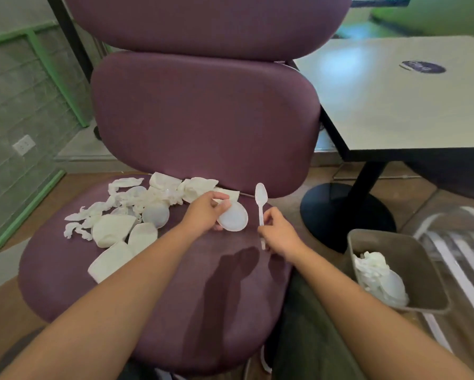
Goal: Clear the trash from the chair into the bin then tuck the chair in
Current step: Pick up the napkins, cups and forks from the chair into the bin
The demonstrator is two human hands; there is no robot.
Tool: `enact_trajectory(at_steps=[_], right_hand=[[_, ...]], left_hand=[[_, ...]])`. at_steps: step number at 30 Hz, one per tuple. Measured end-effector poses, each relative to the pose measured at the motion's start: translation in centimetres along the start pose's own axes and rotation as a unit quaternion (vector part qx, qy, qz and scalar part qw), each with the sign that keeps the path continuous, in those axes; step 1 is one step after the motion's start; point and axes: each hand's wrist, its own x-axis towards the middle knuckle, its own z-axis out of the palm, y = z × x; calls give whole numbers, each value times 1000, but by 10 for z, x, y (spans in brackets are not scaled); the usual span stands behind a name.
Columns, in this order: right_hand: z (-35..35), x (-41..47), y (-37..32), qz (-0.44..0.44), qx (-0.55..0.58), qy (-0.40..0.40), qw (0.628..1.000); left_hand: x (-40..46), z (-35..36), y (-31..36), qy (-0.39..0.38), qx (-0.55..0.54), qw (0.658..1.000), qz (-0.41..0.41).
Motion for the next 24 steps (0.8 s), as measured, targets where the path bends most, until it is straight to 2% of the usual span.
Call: enact_trajectory(at_steps=[6, 10, 14, 19, 24], right_hand=[[-68, -22, 30, 12, 57, 117, 991], [-107, -31, 67, 33, 55, 196, 979], [-137, -40, 106, 62, 79, 240, 965], [-167, -43, 152, 135, 52, 266, 953], [-194, -29, 194, 223, 21, 271, 936]], left_hand=[[-1, 78, 33, -118, -68, 991, -15], [-7, 147, 57, -147, -84, 985, -20], [-14, 211, 66, -181, -51, 982, -16], [-18, 275, 61, -225, 40, 973, 17], [-18, 328, 51, -233, 100, 966, 48]])
